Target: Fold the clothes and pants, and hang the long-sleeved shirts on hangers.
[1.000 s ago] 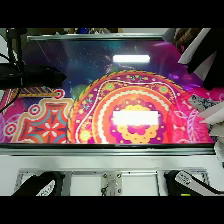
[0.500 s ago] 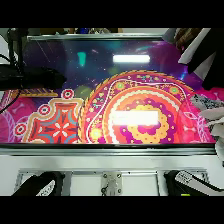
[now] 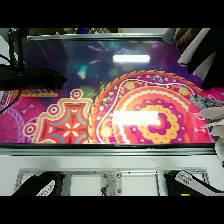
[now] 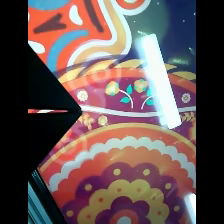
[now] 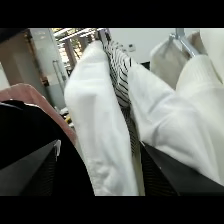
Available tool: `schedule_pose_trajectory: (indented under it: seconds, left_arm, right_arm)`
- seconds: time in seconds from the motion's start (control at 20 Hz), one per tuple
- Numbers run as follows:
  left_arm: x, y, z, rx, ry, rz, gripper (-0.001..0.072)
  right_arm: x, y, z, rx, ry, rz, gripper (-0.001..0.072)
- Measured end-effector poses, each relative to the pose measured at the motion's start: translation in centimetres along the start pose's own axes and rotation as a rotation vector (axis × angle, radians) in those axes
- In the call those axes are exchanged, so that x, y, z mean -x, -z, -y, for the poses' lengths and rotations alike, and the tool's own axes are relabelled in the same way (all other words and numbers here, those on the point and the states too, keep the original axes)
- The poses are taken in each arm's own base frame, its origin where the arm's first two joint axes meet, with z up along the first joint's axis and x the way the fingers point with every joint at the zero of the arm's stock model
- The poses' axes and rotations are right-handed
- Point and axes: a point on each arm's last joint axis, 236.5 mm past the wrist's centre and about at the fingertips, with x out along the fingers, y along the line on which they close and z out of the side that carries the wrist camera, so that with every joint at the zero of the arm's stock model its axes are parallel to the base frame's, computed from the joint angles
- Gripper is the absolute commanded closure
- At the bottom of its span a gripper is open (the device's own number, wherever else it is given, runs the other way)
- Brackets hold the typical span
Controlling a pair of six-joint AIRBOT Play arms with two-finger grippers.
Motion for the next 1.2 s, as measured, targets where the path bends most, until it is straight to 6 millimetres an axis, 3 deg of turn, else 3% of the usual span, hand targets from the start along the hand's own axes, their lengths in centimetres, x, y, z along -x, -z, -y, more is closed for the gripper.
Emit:
schedule_pose_trajectory:
  seconds: [0.15, 0.3, 0.45, 0.6, 0.7, 0.75, 0.9, 1.05, 1.2]
  left_arm:
    - [0.0, 0.0, 0.0, -0.001, 0.000, -0.001, 0.0694]
    - [0.0, 0.0, 0.0, -0.001, 0.000, -0.001, 0.0695]
    - [0.0, 0.0, 0.0, -0.002, 0.000, -0.002, 0.0695]
    - [0.0, 0.0, 0.0, -0.002, 0.000, -0.002, 0.0695]
    - [0.0, 0.0, 0.0, -0.002, 0.000, -0.002, 0.0695]
    - [0.0, 0.0, 0.0, -0.002, 0.000, -0.002, 0.0695]
    - [0.0, 0.0, 0.0, -0.002, 0.000, -0.002, 0.0695]
    - [0.0, 0.0, 0.0, -0.002, 0.000, -0.002, 0.0695]
    - [0.0, 0.1, 0.0, -0.001, 0.000, -0.002, 0.0694]
  right_arm:
    - [1.8, -3.5, -2.9, -0.009, -0.102, 0.063, 0.0154]
    - [4.3, -6.9, -7.3, -0.018, -0.267, 0.136, 0.0155]
    - [7.9, -9.2, -13.5, -0.023, -0.524, 0.203, 0.0156]
    - [13.6, -9.5, -20.7, -0.062, -0.865, 0.220, 0.0156]
    - [18.5, -7.4, -25.2, -0.091, -1.126, 0.140, 0.0176]
    - [21.6, -5.6, -27.3, -0.096, -1.271, 0.064, 0.0231]
    - [31.4, 1.6, -31.4, -0.059, -1.647, -0.264, 0.0240]
    - [41.7, 8.1, -32.0, 0.028, -1.930, -0.664, 0.0240]
    - [50.1, 12.3, -31.3, 0.143, -2.068, -0.975, 0.0240]
